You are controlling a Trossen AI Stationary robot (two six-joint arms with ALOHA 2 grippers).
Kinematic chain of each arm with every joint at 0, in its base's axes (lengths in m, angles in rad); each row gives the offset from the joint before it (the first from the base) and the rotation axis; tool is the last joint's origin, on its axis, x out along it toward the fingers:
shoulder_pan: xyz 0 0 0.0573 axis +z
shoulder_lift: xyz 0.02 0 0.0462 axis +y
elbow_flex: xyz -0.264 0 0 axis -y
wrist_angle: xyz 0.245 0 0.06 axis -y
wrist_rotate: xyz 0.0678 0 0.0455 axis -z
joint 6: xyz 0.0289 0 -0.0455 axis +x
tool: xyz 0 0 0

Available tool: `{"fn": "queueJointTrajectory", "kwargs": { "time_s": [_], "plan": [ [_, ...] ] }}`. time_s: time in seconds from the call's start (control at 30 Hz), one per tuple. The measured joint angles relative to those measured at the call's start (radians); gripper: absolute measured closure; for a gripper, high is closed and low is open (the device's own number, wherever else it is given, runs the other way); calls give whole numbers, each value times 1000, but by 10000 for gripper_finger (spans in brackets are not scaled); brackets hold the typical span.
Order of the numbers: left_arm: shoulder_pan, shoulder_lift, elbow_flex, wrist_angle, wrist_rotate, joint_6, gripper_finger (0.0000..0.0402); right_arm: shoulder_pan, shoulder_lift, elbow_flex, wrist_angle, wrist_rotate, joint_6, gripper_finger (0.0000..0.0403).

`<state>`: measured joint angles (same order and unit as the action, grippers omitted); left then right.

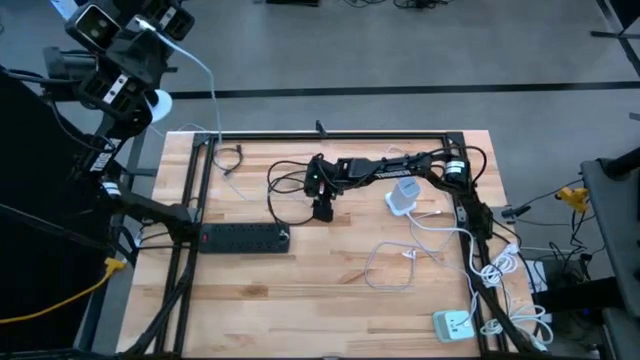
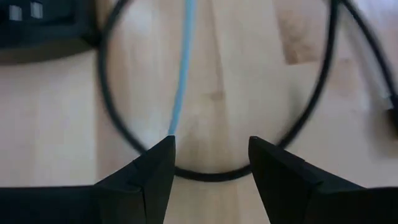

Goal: Insert USB
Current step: Insert the light blue charger cable into the black outlet extension

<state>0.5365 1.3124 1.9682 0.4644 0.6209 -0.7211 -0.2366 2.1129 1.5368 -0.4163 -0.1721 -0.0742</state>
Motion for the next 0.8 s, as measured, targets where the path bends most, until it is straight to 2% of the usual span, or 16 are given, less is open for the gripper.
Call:
{"fn": "queueJointTrajectory", "kwargs": {
  "time_s": [0.2,0.47,0.67,0.8],
  "plan": [
    [0,-3,0,-31,19,26,389,11,-30,1,-1,-72,73,225],
    [0,-6,0,-47,28,35,389,36,-42,1,-152,-279,76,225],
    [0,-7,0,-49,52,36,389,122,-42,1,-167,-280,96,229],
    [0,-8,0,-50,53,35,389,168,-28,1,-143,-274,168,228]
  ]
}}
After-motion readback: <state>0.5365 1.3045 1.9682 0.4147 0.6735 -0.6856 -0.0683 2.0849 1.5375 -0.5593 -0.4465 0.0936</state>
